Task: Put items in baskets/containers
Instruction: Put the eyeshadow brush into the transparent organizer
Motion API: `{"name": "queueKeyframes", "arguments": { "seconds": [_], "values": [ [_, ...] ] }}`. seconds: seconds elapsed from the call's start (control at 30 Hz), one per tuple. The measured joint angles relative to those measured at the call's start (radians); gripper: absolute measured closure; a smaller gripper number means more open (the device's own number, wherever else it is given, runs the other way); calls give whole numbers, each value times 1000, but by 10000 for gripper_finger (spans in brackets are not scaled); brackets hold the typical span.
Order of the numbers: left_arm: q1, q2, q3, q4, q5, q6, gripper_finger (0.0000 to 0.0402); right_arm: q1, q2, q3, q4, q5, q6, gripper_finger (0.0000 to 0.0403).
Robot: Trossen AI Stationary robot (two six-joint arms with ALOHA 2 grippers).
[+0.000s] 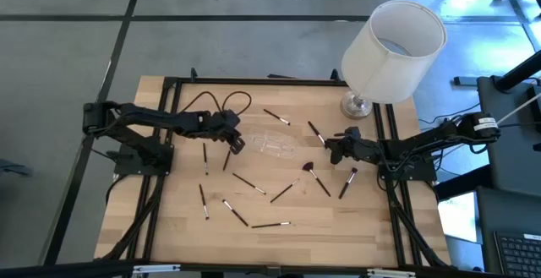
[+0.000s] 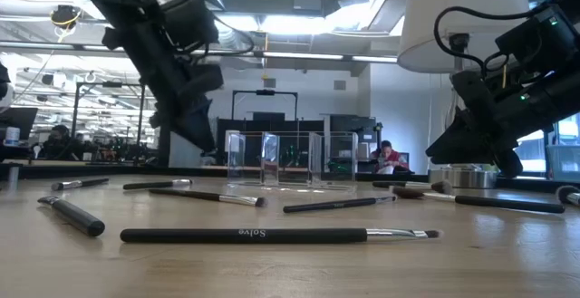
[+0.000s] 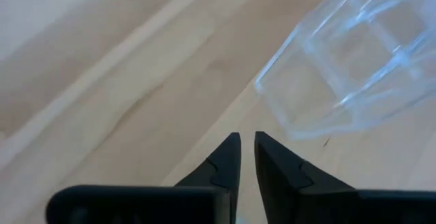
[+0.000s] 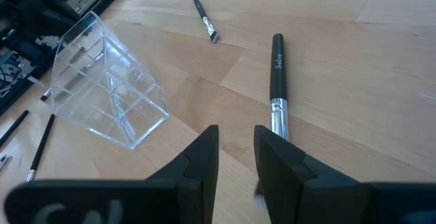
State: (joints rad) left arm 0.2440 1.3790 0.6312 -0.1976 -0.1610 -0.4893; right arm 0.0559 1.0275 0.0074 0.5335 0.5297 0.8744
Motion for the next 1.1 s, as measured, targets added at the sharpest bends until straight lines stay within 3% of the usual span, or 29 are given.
{"name": "queueKeyframes", "arguments": {
  "seconds": [0.2, 0.5, 0.67, 0.87, 1.1],
  "values": [
    [0, 53, 0, -105, -31, -51, 320, 0, 0, 0, 0, 0, 7, 308],
    [0, 151, 4, -41, 25, -57, 280, 0, 0, 0, -1, 0, 16, 308],
    [0, 180, 7, -71, 13, -65, 309, 0, 0, 0, -1, 0, 16, 308],
    [1, 156, 4, -54, 6, -11, 390, 0, 0, 0, -2, -7, 16, 308],
    [3, -2, 0, -6, -142, 67, 396, 0, 0, 0, -1, -8, 15, 308]
  ]
}}
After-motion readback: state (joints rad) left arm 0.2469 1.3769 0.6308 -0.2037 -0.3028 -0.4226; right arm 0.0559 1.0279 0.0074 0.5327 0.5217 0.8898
